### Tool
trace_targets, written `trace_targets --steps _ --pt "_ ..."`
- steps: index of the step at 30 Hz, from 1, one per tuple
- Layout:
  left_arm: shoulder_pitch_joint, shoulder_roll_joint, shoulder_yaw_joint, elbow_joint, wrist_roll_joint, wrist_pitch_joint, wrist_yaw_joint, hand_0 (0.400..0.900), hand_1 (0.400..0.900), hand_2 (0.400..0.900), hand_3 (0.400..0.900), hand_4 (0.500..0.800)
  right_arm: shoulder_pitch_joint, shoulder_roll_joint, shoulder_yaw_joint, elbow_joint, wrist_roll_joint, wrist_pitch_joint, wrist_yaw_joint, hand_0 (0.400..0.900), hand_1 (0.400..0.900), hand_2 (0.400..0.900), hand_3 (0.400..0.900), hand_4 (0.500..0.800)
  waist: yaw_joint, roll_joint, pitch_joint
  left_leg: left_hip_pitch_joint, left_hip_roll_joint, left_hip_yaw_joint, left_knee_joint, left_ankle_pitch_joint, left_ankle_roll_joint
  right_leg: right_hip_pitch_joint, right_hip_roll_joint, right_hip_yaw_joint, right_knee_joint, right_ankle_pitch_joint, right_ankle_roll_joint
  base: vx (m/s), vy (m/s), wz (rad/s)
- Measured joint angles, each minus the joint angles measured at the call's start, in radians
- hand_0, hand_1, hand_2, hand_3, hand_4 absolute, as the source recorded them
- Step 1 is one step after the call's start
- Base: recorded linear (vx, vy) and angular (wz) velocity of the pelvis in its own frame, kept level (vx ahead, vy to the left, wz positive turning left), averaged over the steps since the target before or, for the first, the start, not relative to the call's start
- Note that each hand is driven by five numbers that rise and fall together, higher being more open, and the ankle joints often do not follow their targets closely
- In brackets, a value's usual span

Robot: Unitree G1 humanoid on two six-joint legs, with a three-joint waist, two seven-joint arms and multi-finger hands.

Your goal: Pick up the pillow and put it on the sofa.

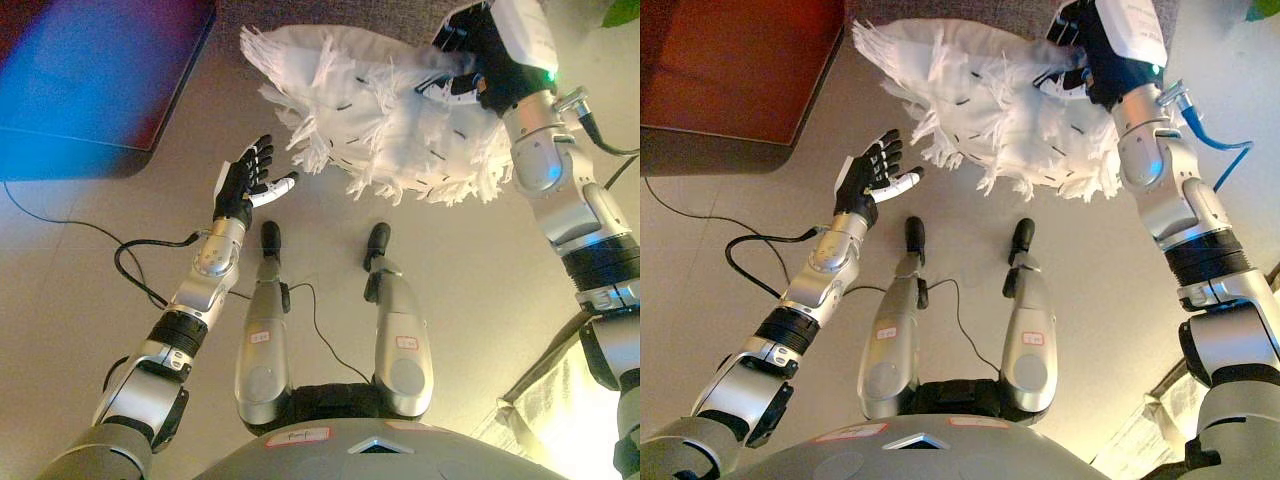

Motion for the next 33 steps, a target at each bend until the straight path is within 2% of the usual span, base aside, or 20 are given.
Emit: trace_targets --steps 3,5,6,9,13,23,26,31,33 --pt "-0.003 -0.003 0.008 0.001 0.003 0.007 -0.009 0.900 0.900 0.900 0.900 0.800 0.005 -0.001 -0.005 -0.005 0.000 0.001 0.006 0.400 0.400 0.400 0.400 0.500 -0.005 -0.001 0.002 0.016 0.006 0.013 -0.010 0.000 0.000 0.014 0.000 -0.001 -0.009 0.001 0.001 0.23 0.016 -0.09" --pt "0.031 -0.023 0.013 0.031 0.011 0.036 -0.037 0.900 0.900 0.900 0.900 0.800 0.107 0.003 -0.037 -0.050 0.001 0.001 0.050 0.400 0.400 0.400 0.400 0.500 0.012 -0.002 -0.001 0.139 0.008 0.033 -0.065 0.005 0.002 0.129 0.007 -0.006 -0.058 0.005 0.007 0.13 0.042 -0.03" --pt "0.063 -0.019 0.015 0.027 0.011 0.032 -0.046 0.900 0.900 0.900 0.900 0.800 0.155 -0.005 -0.040 -0.083 0.004 -0.002 0.054 0.400 0.400 0.400 0.400 0.500 0.011 -0.001 -0.002 0.202 0.011 0.035 -0.094 0.005 0.003 0.200 0.012 -0.010 -0.099 0.008 0.012 0.13 0.035 -0.04" --pt "0.109 -0.011 0.050 0.023 0.021 0.032 -0.072 0.900 0.900 0.900 0.900 0.800 0.218 -0.006 -0.143 -0.202 0.009 -0.031 0.061 0.400 0.400 0.400 0.400 0.500 0.001 0.002 -0.017 0.261 0.016 0.046 -0.138 0.008 0.006 0.281 0.024 -0.014 -0.200 0.050 0.021 0.10 0.012 -0.02" --pt "0.116 -0.016 0.060 0.017 0.033 0.038 -0.101 0.900 0.900 0.900 0.900 0.800 0.210 -0.014 -0.252 -0.234 0.045 -0.043 0.061 0.400 0.400 0.400 0.400 0.500 -0.002 0.001 -0.018 0.284 0.015 0.048 -0.149 0.011 0.007 0.327 0.031 -0.018 -0.255 0.074 0.021 0.11 0.008 -0.03" --pt "0.165 -0.017 0.098 -0.008 0.032 0.047 -0.128 0.900 0.900 0.900 0.900 0.800 0.197 -0.069 -0.261 -0.228 0.109 -0.044 0.095 0.400 0.400 0.400 0.400 0.500 0.010 0.001 -0.025 0.351 0.020 0.051 -0.171 0.011 0.006 0.397 0.038 -0.021 -0.289 0.082 0.021 0.08 -0.001 -0.01" --pt "0.178 -0.014 0.100 -0.013 0.032 0.051 -0.143 0.900 0.900 0.900 0.900 0.800 0.106 -0.115 -0.211 -0.141 0.189 -0.048 0.102 0.400 0.400 0.400 0.400 0.500 0.025 -0.001 -0.037 0.350 0.021 0.059 -0.171 0.012 0.004 0.399 0.043 -0.016 -0.302 0.093 0.018 0.04 -0.011 0.08" --pt "0.231 -0.012 0.103 -0.043 0.026 0.057 -0.162 0.900 0.900 0.900 0.900 0.800 -0.148 -0.158 -0.061 0.143 0.281 -0.033 0.108 0.400 0.400 0.400 0.400 0.500 0.027 -0.001 -0.072 0.331 0.026 0.047 -0.174 0.017 -0.002 0.394 0.051 -0.030 -0.319 0.098 0.014 0.03 -0.016 0.08" --pt "0.252 -0.010 0.103 -0.044 0.000 0.059 -0.168 0.900 0.900 0.900 0.900 0.800 -0.289 -0.158 0.058 0.298 0.329 -0.036 0.110 0.400 0.400 0.400 0.400 0.500 0.035 0.000 -0.090 0.323 0.026 0.045 -0.176 0.017 -0.002 0.394 0.051 -0.038 -0.331 0.103 0.015 0.02 -0.025 0.11"
